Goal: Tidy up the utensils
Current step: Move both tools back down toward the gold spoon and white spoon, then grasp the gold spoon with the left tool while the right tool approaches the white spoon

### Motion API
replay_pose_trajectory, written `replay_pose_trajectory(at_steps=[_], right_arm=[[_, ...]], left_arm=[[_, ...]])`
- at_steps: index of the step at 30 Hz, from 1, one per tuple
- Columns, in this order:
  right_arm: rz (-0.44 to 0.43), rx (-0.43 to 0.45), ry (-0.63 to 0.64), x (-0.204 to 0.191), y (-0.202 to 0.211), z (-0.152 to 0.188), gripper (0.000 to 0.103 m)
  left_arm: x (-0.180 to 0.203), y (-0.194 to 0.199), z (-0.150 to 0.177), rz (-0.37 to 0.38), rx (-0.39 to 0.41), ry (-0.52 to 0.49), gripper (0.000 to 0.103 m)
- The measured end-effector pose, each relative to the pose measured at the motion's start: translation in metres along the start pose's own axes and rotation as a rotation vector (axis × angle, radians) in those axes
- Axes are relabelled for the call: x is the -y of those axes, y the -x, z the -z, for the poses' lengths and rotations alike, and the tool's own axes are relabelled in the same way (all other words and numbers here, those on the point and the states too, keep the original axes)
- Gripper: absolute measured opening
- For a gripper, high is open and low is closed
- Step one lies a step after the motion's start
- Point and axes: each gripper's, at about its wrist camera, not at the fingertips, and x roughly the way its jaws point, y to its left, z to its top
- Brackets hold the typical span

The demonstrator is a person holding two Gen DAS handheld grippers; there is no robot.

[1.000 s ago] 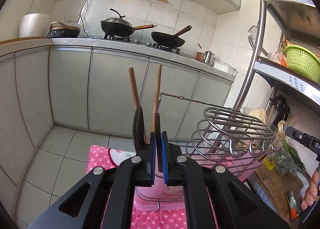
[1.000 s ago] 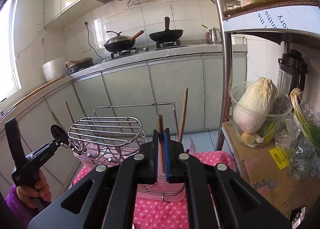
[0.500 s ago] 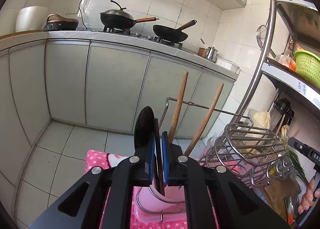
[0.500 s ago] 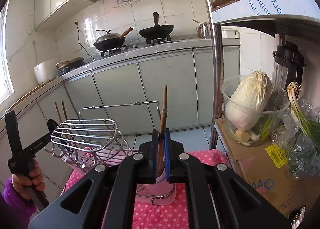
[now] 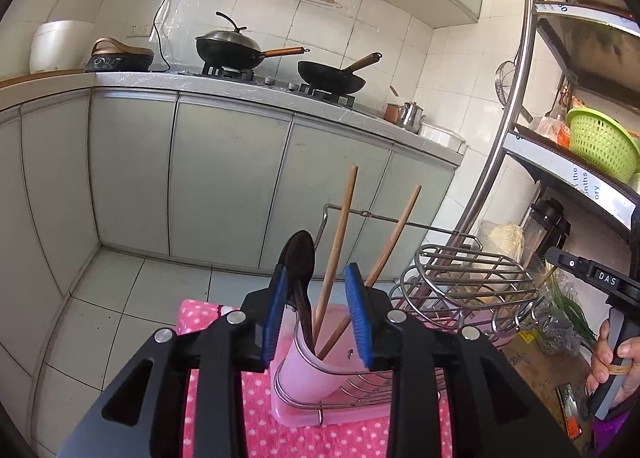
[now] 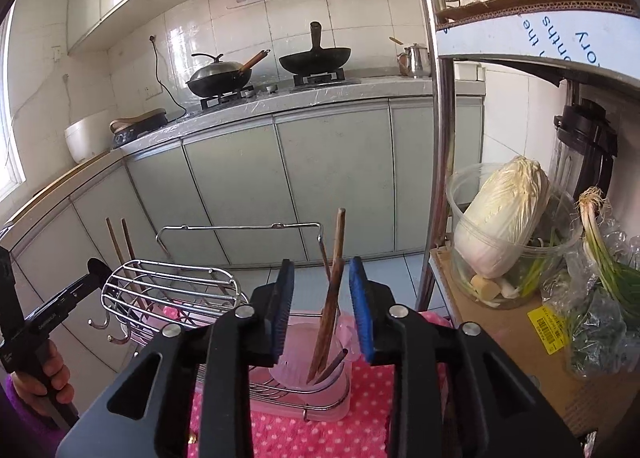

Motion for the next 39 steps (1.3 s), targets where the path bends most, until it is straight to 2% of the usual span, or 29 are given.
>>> replay_pose_trajectory(at_steps=[7,13,17,22,29,33,39], right_arm=[[0.027,0.069,-0.022,0.001,0.042,0.008,0.030],[0.007,0.102,-0.049,-0.006,0.076,0.034,0.030],[-0.035,0.033,-0.056,-0.015,0.075,0.062,0.030],[-0.079,-0.112,-0.051,-0.027,0.053,0.106,0.030],[-0.155,-0.335,-0.095,-0.031,0.018,0.167,0.030],[-0.177,-0.395,-0.123,-0.027,0.009,0.186,0.030],[-0.182,-0.427,-0.130,-0.024,0.005,0.199,0.030]], left_arm=[[0.002,0.026,0.009,0.026,0.005,-0.012,0.029],[0.000,0.038,0.026,0.046,-0.034,-0.013,0.029],[-0.002,0.038,0.045,0.037,-0.095,-0.016,0.029],[-0.007,0.029,0.075,0.025,-0.204,0.003,0.029],[-0.006,0.001,0.118,0.070,-0.438,0.044,0.029],[0.005,-0.024,0.142,0.078,-0.581,0.007,0.029],[0.020,-0.049,0.169,0.025,-0.680,-0.103,0.029]])
